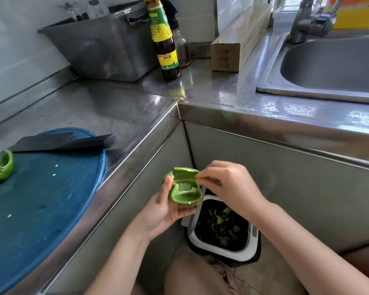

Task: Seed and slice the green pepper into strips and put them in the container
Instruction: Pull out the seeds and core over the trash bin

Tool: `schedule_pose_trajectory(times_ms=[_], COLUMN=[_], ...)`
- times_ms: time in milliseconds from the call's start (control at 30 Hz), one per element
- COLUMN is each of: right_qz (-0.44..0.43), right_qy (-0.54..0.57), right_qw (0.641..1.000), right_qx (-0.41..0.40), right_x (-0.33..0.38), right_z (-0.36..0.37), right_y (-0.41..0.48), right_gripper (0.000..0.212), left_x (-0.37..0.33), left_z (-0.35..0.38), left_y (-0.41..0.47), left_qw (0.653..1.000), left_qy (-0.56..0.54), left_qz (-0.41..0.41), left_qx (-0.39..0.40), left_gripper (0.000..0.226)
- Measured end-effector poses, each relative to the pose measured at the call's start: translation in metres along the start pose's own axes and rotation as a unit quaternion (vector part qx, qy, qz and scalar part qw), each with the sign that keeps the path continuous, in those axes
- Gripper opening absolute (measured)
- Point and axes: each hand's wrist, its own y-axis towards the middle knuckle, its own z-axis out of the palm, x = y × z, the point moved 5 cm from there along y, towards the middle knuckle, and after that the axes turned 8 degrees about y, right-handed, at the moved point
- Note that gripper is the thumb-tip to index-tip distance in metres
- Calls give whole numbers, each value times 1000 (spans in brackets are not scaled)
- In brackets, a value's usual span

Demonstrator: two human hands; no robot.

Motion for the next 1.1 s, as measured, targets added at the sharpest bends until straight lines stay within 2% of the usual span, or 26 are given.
schedule_pose_trajectory(times_ms=[67, 167, 300, 467, 667, 767, 933, 1100], right_qz=[-24, -18, -18, -34, -5, 8, 7, -6], right_qy=[-6, 8, 0, -79, -89, -71, -45, -98], right_qw=[997, 994, 997, 994, 995, 997, 998, 993], right_qx=[66, 103, 81, 73, 39, 23, 39, 63], right_x=[9, 10, 8, 9, 7, 4, 2, -1], right_z=[13, 25, 27, 35, 38, 40, 33, 34], right_y=[-1, -3, -6, -10, -11, -10, -10, -15], right_gripper=[13, 13, 12, 8, 30, 29, 5, 15], left_x=[0, -2, -4, -2, 0, 2, 2, 3], left_z=[6, 13, 16, 20, 23, 22, 15, 17], left_y=[1, 2, 2, 4, 4, 3, 3, 4], left_qw=[1000, 999, 998, 996, 991, 990, 985, 981], left_qy=[15, 40, 54, 49, 59, 41, 56, 110], left_qz=[3, 8, 13, 18, 44, 48, 53, 54], left_qx=[2, -1, -35, -71, -110, -126, -152, -147], left_gripper=[78, 81, 86, 61, 51, 49, 53, 66])
